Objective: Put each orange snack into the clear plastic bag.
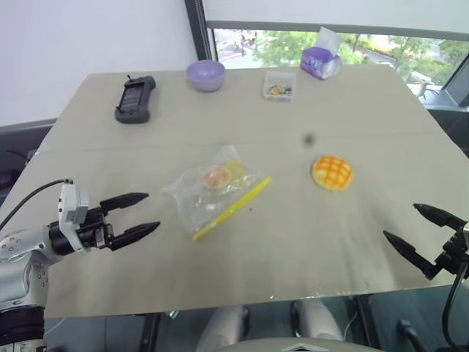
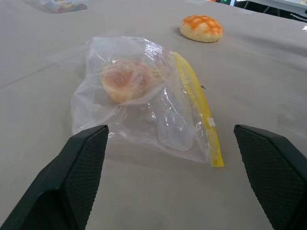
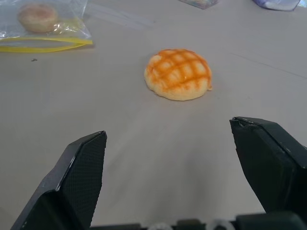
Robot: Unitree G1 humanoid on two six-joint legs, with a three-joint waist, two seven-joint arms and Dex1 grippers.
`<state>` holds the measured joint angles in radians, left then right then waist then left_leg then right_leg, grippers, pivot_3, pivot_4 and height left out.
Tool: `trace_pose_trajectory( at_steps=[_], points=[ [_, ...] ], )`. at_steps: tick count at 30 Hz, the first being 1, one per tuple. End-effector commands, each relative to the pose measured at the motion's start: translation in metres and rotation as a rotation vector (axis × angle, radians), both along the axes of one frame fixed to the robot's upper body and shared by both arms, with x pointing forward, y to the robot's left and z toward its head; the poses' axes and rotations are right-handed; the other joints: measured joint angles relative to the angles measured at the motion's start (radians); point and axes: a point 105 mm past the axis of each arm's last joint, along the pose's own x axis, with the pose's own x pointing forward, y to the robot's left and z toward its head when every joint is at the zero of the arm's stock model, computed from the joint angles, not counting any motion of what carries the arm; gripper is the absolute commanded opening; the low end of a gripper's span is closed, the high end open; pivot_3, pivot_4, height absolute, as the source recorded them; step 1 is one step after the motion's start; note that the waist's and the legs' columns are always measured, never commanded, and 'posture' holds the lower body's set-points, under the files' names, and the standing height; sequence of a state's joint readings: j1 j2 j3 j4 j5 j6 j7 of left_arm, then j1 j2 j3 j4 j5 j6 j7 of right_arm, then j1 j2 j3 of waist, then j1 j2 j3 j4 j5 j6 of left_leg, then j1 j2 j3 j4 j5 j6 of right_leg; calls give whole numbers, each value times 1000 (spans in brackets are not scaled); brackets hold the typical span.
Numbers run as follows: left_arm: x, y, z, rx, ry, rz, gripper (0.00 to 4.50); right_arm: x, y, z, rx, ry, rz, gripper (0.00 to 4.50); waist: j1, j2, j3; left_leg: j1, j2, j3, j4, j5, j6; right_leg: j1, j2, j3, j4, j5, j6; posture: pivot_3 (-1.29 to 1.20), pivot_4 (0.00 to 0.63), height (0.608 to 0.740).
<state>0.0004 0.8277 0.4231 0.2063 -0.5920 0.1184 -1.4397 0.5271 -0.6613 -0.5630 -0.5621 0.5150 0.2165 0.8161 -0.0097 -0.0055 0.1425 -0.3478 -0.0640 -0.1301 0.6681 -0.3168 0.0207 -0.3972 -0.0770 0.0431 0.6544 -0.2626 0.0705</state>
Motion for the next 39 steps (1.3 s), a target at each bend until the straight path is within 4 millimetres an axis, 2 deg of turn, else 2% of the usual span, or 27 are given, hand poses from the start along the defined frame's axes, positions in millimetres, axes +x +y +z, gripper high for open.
trace_pose_trajectory(
  at_steps=[1, 13, 16, 19, 21, 23, 26, 29, 32, 35, 39],
  points=[
    [1, 3, 11, 32, -35, -5, 4449, 2, 2, 13, -19, -39, 36, 4500, 0, 0, 0, 0, 0, 0, 0, 0, 0, 0, 0, 0, 0, 0, 0, 0, 150, 740],
    [-3, -1, 6, -13, 40, -42, 4449, 6, 1, 15, -18, -36, 94, 4500, -2, 0, 1, 0, 0, 0, 0, 0, 0, 0, 0, 0, -1, 0, 0, 0, 150, 740],
    [-3, -5, 6, -40, 59, -55, 4449, 9, 7, 19, -14, -59, 141, 4500, -2, 0, 1, 0, 0, 0, 0, 0, 1, 0, 0, 0, -1, 0, 0, 0, 150, 740],
    [-6, -9, 8, -105, 91, -104, 4449, 7, 29, 33, 31, -137, 271, 4500, -3, 1, 1, 0, 0, 0, 0, 0, 1, 0, 0, 0, -1, 0, 0, 0, 150, 740],
    [-11, -12, 6, -112, 110, -144, 4449, 5, 55, 44, 63, -179, 392, 4500, -6, 1, 1, 0, 0, 0, 0, 0, 1, 0, 0, 0, -1, 0, 0, 0, 150, 740],
    [-12, -15, 2, -118, 140, -142, 4449, 3, 79, 47, 64, -182, 510, 4500, -8, 2, 2, 0, 0, 0, 0, 0, 1, 0, 0, 0, -1, 0, 0, 0, 150, 740],
    [-11, -13, -5, -127, 191, -75, 4449, 6, 98, 43, 30, -182, 607, 4500, -6, 1, 2, 0, 0, 0, 0, 0, 0, 0, 0, -1, -1, 0, 0, 0, 150, 740],
    [-6, -10, -12, -109, 295, 82, 4449, 10, 107, 37, 18, -178, 657, 4500, -1, -1, 4, -1, 0, -1, 0, 0, 0, 0, 0, -1, -2, 0, 0, 0, 150, 740],
    [-16, -8, -19, -129, 554, 128, 4449, 13, 110, 33, -10, -180, 685, 4500, 0, -6, 8, -1, 0, -2, 0, 0, 0, 0, 0, -2, -3, 0, 0, 0, 150, 740],
    [-15, -10, -14, -288, 647, 168, 4449, 17, 112, 31, -13, -187, 693, 4500, 0, -4, 10, -2, 0, -2, 0, 0, 0, -1, 4, -3, -3, 0, 0, 0, 150, 740],
    [-9, -18, -20, -367, 725, 223, 4449, 18, 113, 29, -26, -196, 694, 4500, -1, -4, 11, -2, -1, -2, 0, 1, -3, -1, 4, -2, -3, 0, 0, 0, 150, 740]
  ],
)
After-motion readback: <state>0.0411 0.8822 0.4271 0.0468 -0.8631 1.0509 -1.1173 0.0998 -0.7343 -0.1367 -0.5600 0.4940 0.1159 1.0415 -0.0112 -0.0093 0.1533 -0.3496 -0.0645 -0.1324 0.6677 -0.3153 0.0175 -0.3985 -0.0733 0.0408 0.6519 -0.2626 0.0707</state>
